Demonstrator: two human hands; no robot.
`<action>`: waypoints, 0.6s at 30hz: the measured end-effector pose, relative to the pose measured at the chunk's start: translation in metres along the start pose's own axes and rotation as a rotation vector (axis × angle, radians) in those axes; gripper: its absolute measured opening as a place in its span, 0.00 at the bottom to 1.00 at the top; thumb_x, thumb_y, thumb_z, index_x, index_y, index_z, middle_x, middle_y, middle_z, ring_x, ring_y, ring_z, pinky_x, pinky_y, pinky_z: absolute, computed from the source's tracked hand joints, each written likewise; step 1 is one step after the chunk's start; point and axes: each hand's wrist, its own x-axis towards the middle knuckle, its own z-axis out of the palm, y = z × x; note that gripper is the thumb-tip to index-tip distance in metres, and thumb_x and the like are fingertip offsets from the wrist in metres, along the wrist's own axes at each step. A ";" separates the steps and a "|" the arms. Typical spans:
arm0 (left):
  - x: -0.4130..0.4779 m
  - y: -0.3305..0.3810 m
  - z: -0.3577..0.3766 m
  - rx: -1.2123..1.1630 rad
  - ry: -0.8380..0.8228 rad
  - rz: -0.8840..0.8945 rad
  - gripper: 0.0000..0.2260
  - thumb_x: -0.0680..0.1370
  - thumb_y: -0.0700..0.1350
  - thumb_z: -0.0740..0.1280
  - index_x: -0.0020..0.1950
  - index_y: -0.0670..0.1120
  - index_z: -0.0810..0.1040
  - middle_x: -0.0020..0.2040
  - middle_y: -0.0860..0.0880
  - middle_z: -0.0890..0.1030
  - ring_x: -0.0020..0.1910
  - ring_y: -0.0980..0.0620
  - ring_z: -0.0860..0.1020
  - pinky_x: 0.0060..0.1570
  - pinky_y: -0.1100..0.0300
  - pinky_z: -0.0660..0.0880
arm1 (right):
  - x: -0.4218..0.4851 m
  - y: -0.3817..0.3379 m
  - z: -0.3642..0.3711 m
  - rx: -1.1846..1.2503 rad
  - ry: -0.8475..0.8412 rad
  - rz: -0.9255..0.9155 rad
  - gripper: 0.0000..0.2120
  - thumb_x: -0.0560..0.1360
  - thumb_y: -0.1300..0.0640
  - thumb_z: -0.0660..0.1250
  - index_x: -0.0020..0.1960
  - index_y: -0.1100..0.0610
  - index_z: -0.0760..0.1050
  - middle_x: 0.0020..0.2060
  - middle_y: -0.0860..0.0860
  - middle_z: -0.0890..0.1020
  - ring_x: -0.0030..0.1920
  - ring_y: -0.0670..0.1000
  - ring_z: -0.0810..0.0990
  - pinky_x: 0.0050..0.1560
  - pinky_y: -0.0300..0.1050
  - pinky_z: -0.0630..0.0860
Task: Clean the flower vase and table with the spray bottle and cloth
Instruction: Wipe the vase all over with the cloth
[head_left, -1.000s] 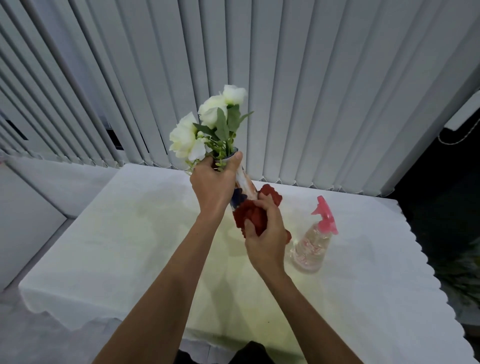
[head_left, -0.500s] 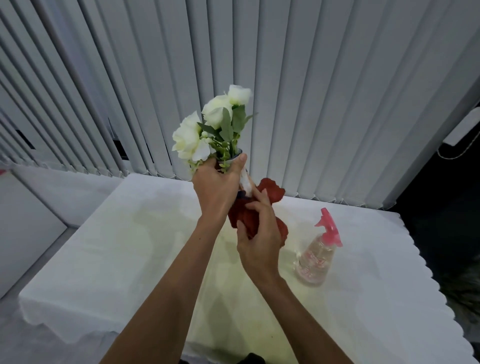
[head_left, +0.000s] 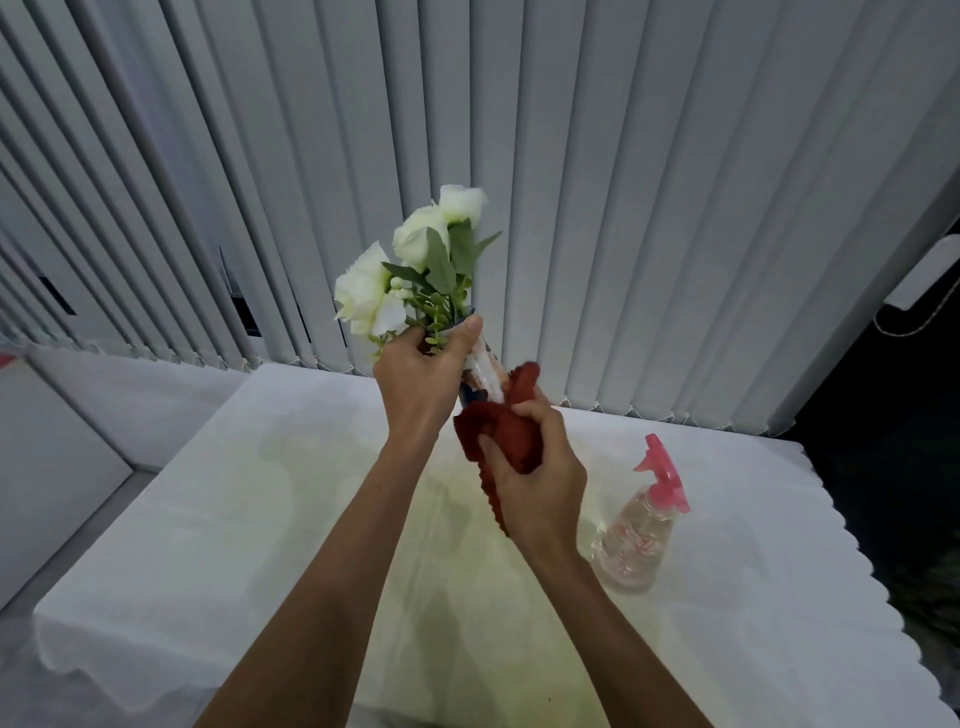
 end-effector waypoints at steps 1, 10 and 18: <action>-0.003 0.002 0.001 0.022 -0.025 0.023 0.14 0.70 0.62 0.75 0.43 0.53 0.85 0.39 0.55 0.86 0.43 0.57 0.84 0.47 0.56 0.81 | 0.003 -0.002 0.004 -0.018 -0.012 -0.059 0.23 0.74 0.57 0.78 0.61 0.40 0.72 0.69 0.46 0.80 0.55 0.56 0.87 0.50 0.55 0.86; 0.001 -0.004 -0.001 -0.036 -0.173 -0.035 0.12 0.65 0.64 0.77 0.40 0.58 0.85 0.42 0.52 0.88 0.47 0.49 0.86 0.50 0.43 0.83 | 0.017 0.010 -0.005 -0.014 0.020 0.195 0.14 0.81 0.49 0.60 0.66 0.43 0.71 0.55 0.47 0.84 0.52 0.48 0.85 0.56 0.53 0.83; -0.007 0.002 0.000 0.092 -0.120 0.073 0.08 0.69 0.59 0.77 0.38 0.59 0.81 0.37 0.59 0.84 0.41 0.59 0.83 0.46 0.58 0.80 | 0.026 -0.004 0.016 -0.179 -0.113 -0.181 0.25 0.83 0.52 0.64 0.79 0.52 0.65 0.76 0.48 0.72 0.74 0.48 0.74 0.70 0.48 0.76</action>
